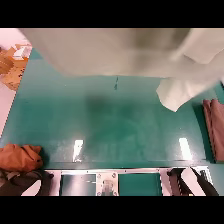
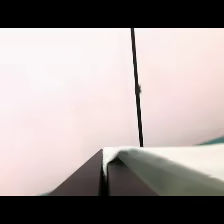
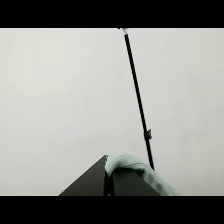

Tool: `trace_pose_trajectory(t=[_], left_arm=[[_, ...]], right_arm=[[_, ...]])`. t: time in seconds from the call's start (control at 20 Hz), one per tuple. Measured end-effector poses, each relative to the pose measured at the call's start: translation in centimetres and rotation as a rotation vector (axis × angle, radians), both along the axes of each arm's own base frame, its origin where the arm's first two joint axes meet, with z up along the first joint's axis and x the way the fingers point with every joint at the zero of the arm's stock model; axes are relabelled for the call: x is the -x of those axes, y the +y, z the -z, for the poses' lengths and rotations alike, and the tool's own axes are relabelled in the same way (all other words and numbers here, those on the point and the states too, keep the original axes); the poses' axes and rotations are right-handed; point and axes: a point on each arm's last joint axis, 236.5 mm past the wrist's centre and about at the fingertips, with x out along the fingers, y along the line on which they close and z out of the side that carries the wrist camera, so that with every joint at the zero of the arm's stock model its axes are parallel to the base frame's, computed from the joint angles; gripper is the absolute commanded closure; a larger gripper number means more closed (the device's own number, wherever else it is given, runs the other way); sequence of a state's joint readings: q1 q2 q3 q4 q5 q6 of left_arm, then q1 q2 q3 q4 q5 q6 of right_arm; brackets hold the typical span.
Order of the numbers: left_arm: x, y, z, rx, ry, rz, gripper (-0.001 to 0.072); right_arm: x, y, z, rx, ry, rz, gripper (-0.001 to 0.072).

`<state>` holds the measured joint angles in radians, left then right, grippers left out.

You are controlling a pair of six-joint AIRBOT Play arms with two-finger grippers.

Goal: Fold the shirts.

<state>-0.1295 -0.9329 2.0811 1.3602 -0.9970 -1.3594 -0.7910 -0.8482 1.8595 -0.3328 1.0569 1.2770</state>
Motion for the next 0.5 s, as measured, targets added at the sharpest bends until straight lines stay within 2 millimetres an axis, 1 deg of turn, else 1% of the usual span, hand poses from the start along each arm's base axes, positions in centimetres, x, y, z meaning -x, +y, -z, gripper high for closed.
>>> trace_pose_trajectory(t=[0.05, 0.15, 0.2, 0.25, 0.3, 0.35, 0.4, 0.45, 0.5], left_arm=[[0.8, 0.3, -0.6, -0.003, -0.018, -0.01, 0.0689], [1.0, 1.1, -0.5, -0.018, -0.022, -0.045, 0.0689], [0.5, 1.3, 0.0, -0.026, -0.009, -0.059, 0.0689], [-0.4, 1.5, 1.0, -0.037, 0.018, -0.073, 0.0689], [-1.8, 1.6, 2.3, -0.046, 0.052, -0.083, 0.0689], [-3.8, 1.5, 4.2, -0.057, 0.101, -0.09, 0.0689], [-6.0, 1.3, 6.4, -0.069, 0.156, -0.094, 0.0689], [-8.5, 1.0, 9.1, -0.081, 0.222, -0.094, 0.0689], [-11.2, 0.7, 11.9, -0.091, 0.287, -0.092, 0.0689]], right_arm=[[0.7, 0.1, -0.6, 0.015, -0.021, 0.025, 0.0693], [1.4, 0.2, -1.0, 0.032, -0.034, 0.055, 0.0693], [1.2, 0.0, -0.6, 0.028, -0.026, 0.063, 0.0693], [0.8, -0.5, 0.0, 0.014, -0.01, 0.065, 0.0693], [0.0, -1.3, 1.2, -0.011, 0.021, 0.064, 0.0693], [-1.0, -2.0, 2.7, -0.043, 0.059, 0.054, 0.0693], [-2.4, -2.8, 4.9, -0.088, 0.11, 0.036, 0.0693], [-3.9, -3.5, 7.4, -0.127, 0.163, 0.018, 0.0693], [-5.6, -4.2, 10.6, -0.172, 0.223, -0.001, 0.0693]])
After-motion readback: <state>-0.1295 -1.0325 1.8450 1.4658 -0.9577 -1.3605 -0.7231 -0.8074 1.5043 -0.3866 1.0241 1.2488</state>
